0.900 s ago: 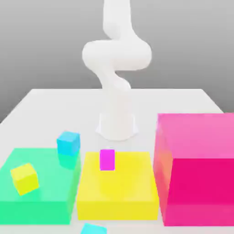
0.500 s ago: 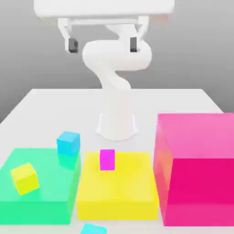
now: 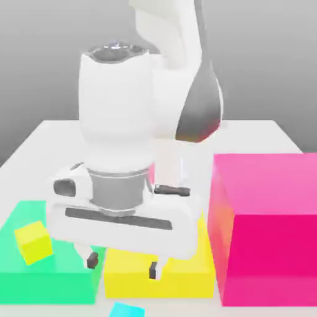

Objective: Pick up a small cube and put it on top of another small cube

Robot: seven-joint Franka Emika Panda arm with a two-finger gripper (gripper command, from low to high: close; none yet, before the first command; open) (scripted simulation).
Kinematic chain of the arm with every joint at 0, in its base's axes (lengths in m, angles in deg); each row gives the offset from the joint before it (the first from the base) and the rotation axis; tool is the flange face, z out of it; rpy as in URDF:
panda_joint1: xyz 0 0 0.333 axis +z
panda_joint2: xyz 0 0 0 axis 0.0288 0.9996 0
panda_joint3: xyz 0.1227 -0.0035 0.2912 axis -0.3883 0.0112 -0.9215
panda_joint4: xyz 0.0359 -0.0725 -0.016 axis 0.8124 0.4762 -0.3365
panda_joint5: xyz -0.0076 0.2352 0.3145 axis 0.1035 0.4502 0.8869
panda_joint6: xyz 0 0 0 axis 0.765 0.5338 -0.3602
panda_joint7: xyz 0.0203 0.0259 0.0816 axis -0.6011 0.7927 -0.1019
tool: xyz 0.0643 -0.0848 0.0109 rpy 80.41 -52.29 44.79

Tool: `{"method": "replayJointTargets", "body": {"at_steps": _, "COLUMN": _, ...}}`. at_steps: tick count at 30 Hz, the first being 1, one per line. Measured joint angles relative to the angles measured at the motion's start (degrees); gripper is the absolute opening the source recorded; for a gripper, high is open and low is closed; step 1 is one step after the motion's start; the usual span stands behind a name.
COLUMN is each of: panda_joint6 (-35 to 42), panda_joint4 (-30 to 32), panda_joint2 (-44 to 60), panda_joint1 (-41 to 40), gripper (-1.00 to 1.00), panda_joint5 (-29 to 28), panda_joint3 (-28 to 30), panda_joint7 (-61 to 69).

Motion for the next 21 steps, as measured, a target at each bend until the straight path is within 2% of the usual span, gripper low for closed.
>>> {"method": "replayJointTargets", "body": {"at_steps": 6, "panda_joint6": -7.5, "panda_joint4": -1.7, "panda_joint2": 12.4, "panda_joint1": -0.5, "gripper": 0.0, "panda_joint5": 0.7, "panda_joint3": -0.2, "panda_joint7": -0.1}}
{"method": "replayJointTargets", "body": {"at_steps": 7, "panda_joint6": -8.4, "panda_joint4": -1.9, "panda_joint2": 13.6, "panda_joint1": -0.6, "gripper": -1.0, "panda_joint5": 0.8, "panda_joint3": -0.3, "panda_joint7": 0.0}}
{"method": "replayJointTargets", "body": {"at_steps": 14, "panda_joint6": -8.3, "panda_joint4": -1.8, "panda_joint2": 13.4, "panda_joint1": -0.6, "gripper": -1.0, "panda_joint5": 0.8, "panda_joint3": -0.3, "panda_joint7": -0.1}}
{"method": "replayJointTargets", "body": {"at_steps": 18, "panda_joint6": -2.6, "panda_joint4": -0.4, "panda_joint2": 6.4, "panda_joint1": -0.4, "gripper": -1.0, "panda_joint5": 0.5, "panda_joint3": 0.0, "panda_joint7": -0.3}}
{"method": "replayJointTargets", "body": {"at_steps": 21, "panda_joint6": -0.2, "panda_joint4": 3.3, "panda_joint2": 0.2, "panda_joint1": -0.2, "gripper": -1.0, "panda_joint5": 0.2, "panda_joint3": 0.1, "panda_joint7": -0.2}}
